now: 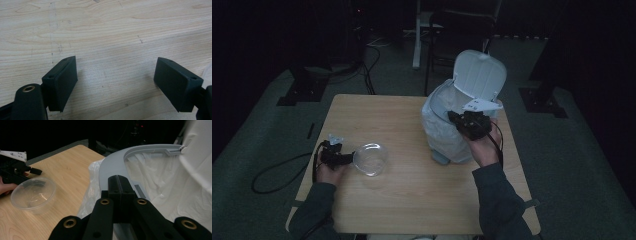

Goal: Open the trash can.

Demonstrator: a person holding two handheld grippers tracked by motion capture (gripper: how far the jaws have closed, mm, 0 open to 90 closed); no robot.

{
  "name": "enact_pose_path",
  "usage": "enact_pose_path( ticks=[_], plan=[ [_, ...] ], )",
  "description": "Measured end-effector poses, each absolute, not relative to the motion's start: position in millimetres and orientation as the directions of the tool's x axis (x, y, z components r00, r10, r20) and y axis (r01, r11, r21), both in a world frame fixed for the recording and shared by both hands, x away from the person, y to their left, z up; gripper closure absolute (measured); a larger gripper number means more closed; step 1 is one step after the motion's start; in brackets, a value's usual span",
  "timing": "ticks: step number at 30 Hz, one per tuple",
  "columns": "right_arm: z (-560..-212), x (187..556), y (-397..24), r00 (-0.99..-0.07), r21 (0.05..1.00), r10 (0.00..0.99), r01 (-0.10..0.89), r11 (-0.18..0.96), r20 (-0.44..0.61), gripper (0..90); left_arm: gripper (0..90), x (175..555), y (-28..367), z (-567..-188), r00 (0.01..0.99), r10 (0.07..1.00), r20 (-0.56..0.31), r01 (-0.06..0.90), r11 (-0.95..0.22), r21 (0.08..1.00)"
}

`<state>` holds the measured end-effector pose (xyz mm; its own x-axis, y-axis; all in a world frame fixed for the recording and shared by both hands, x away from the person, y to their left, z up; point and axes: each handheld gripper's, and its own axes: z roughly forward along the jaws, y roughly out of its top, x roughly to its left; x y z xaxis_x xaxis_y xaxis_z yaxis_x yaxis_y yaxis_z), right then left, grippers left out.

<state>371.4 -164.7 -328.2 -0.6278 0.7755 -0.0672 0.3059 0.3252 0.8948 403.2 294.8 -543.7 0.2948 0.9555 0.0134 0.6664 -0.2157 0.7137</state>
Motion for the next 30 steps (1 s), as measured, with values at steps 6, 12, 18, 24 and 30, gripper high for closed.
enact_pose_path(
  ticks=[6, 12, 18, 24, 30],
  plan=[
    [-332.1, 359.7, -160.0, -0.664, 0.898, 0.739, 0.248, 0.363, -0.115, 80.5, 19.9, 403.3, 294.6, -543.8, 0.293, 0.956, 0.011, 0.666, -0.212, 0.715],
    [-353.8, 340.5, -151.4, -0.733, 0.887, 0.665, 0.204, 0.413, -0.141, 66.0, 19.9, 403.2, 294.7, -543.8, 0.293, 0.956, 0.012, 0.666, -0.214, 0.715],
    [-385.7, 324.9, -157.7, -0.738, 0.887, 0.666, 0.229, 0.401, -0.11, 59.1, 19.9, 403.2, 294.7, -543.7, 0.294, 0.956, 0.012, 0.667, -0.214, 0.714],
    [-411.0, 312.8, -168.6, -0.739, 0.874, 0.668, 0.265, 0.407, -0.088, 58.4, 19.9, 403.2, 294.7, -543.7, 0.294, 0.956, 0.011, 0.667, -0.213, 0.714],
    [-424.9, 310.3, -177.5, -0.723, 0.867, 0.688, 0.303, 0.396, -0.061, 58.4, 19.9, 403.1, 294.6, -543.7, 0.293, 0.956, 0.011, 0.667, -0.213, 0.714]
  ],
)
